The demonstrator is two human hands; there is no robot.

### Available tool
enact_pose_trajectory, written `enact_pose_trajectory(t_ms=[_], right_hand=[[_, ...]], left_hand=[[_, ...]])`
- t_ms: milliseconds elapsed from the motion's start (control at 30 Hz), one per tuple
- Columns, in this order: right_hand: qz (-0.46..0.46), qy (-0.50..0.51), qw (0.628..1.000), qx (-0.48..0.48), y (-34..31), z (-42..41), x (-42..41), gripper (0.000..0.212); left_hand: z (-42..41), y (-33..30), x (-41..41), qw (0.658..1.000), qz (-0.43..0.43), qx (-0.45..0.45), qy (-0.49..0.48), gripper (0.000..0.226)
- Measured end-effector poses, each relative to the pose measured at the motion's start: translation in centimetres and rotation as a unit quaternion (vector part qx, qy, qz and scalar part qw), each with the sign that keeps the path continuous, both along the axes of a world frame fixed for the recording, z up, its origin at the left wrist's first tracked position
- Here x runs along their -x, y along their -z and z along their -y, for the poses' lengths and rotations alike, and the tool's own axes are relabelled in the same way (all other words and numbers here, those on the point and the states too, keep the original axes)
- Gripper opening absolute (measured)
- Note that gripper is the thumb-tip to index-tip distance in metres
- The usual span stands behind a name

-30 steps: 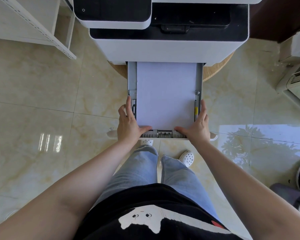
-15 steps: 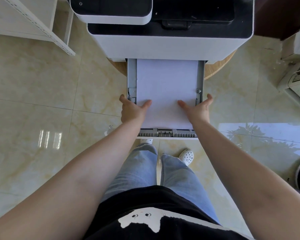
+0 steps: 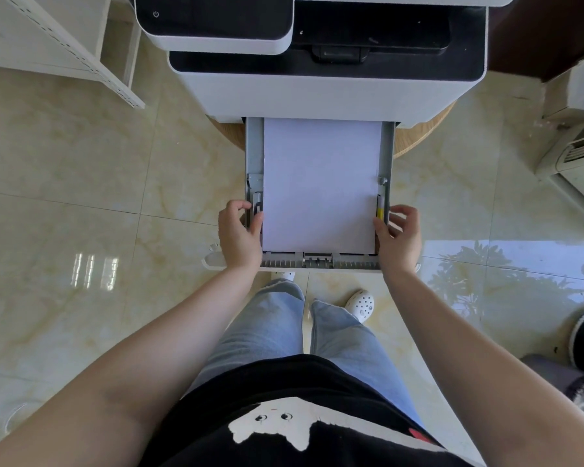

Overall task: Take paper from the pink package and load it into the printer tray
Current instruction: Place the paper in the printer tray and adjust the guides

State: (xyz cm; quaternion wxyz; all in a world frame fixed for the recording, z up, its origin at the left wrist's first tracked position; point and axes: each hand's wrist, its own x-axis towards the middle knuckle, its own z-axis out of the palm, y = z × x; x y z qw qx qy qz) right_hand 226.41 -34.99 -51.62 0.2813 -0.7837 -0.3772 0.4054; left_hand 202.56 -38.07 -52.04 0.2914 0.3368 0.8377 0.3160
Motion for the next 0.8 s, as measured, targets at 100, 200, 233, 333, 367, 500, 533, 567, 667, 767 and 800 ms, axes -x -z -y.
enact_pose_trajectory(t_ms=[100, 200, 233, 333, 367, 500, 533, 567, 667, 767, 800], right_hand=[[-0.002, 0.007, 1.0, -0.018, 0.1, 0.0, 0.0, 0.026], [0.003, 0.015, 1.0, -0.01, 0.3, 0.3, 0.1, 0.016], [0.007, 0.013, 1.0, -0.003, 0.3, 0.3, 0.1, 0.014], [0.023, 0.009, 1.0, -0.002, 0.4, 0.4, 0.1, 0.01], [0.03, 0.008, 1.0, -0.004, 0.4, 0.3, 0.1, 0.011], [0.028, 0.012, 0.999, -0.012, 0.5, 0.1, 0.4, 0.017], [0.026, 0.007, 1.0, -0.015, 0.6, 0.1, 0.5, 0.018], [0.027, 0.002, 0.999, -0.016, 0.6, 0.1, 0.5, 0.018], [0.027, 0.001, 1.0, -0.012, 0.4, 0.0, 0.8, 0.012], [0.036, -0.015, 0.999, 0.018, 0.4, -0.1, 0.9, 0.022], [0.038, -0.028, 0.998, 0.03, 0.5, 0.0, 0.9, 0.031]], left_hand=[[0.2, 0.0, 0.2, 0.999, 0.04, -0.002, -0.024, 0.023], [0.1, -0.1, 0.3, 0.997, 0.067, 0.002, -0.049, 0.021], [0.1, -0.1, 0.3, 0.996, 0.068, 0.002, -0.056, 0.021], [0.1, -0.1, 0.5, 0.997, 0.055, 0.007, -0.055, 0.021], [0.0, -0.1, 0.6, 0.998, 0.048, 0.009, -0.05, 0.021], [-0.5, -0.1, 0.2, 0.997, 0.04, 0.032, -0.057, 0.02], [-0.6, -0.2, 0.0, 0.997, 0.042, 0.033, -0.064, 0.02], [-0.7, -0.2, -0.1, 0.996, 0.043, 0.033, -0.068, 0.019], [-0.6, -0.2, -0.2, 0.997, 0.03, 0.039, -0.052, 0.024], [-0.2, -0.1, -0.6, 0.998, -0.012, 0.062, 0.005, 0.041], [-0.1, 0.0, -0.8, 0.997, -0.023, 0.067, 0.023, 0.047]])
